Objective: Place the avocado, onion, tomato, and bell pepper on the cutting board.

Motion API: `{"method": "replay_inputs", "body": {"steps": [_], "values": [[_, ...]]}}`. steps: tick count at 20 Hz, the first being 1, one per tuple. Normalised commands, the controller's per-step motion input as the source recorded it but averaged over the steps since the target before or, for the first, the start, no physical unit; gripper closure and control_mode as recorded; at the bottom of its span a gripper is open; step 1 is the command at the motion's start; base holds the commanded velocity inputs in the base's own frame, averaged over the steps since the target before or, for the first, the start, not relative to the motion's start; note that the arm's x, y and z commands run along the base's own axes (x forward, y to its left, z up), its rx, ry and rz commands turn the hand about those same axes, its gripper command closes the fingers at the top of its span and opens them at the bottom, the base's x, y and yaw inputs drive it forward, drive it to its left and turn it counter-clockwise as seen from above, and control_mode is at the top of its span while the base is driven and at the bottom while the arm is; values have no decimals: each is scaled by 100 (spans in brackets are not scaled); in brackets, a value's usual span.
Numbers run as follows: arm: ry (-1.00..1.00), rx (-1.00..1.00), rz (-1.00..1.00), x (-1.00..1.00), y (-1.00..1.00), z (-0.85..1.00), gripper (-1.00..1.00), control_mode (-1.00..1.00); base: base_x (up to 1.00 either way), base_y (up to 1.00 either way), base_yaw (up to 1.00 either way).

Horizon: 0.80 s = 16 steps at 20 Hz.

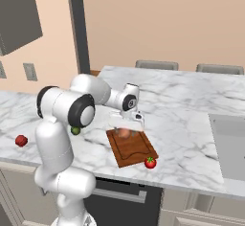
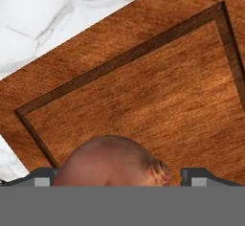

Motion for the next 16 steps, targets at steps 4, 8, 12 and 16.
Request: {"method": "replay_inputs", "body": {"steps": [4, 8, 12, 16], "values": [[-9, 0, 0, -13, 11, 0, -100, -100, 0, 0, 0], [-31, -4, 0, 0, 26, 0, -100, -100, 0, 0, 0], [-41, -12, 0, -2, 5, -14, -100, -100, 0, 0, 0], [-36, -18, 0, -4, 0, -35, -100, -100, 0, 0, 0]]}}
